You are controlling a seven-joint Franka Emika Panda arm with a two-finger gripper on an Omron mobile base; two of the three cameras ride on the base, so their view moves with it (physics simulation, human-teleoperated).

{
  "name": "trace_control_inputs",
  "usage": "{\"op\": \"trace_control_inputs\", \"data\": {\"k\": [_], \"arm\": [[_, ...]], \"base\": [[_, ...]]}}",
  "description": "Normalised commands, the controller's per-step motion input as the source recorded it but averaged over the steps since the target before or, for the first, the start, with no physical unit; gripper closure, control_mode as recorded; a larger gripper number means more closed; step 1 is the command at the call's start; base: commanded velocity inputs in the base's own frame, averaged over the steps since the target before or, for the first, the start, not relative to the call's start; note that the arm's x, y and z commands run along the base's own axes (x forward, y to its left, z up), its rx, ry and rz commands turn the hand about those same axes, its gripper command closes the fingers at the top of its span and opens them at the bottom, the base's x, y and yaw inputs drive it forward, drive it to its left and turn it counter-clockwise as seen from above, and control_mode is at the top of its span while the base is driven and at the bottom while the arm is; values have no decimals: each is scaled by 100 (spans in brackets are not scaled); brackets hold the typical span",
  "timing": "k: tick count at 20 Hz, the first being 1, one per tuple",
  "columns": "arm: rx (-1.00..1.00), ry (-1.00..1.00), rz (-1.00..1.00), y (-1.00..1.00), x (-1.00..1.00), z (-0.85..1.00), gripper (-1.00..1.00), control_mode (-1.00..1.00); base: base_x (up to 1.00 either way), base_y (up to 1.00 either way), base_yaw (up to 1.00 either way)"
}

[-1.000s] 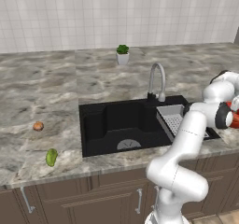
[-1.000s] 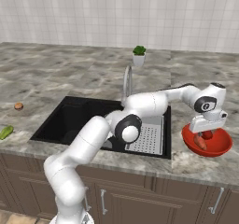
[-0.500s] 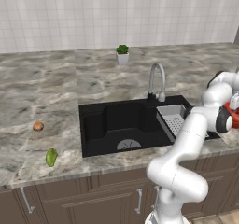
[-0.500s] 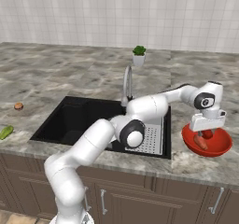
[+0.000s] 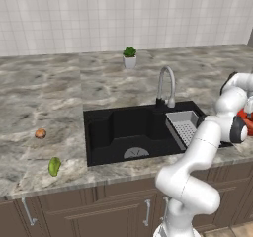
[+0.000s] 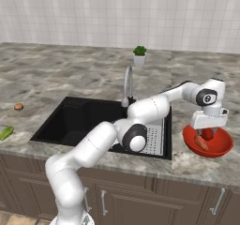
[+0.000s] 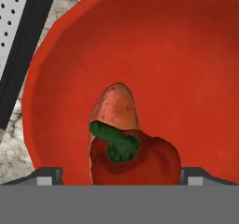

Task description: There is a mixed pile of frozen fruits and vegetables on the counter. Locate all the frozen vegetables and place the items in a bowl on the counter. Take all the frozen fruits and defrost them in a running sink.

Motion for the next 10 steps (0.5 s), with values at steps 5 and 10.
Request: {"op": "trace_control_inputs", "data": {"k": [5, 10], "arm": [[-4, -2, -5, 42, -27, 22, -100, -100], [-13, -12, 0, 83, -59, 1, -100, -100]], "base": [[0, 0, 0], [0, 0, 0]]}}
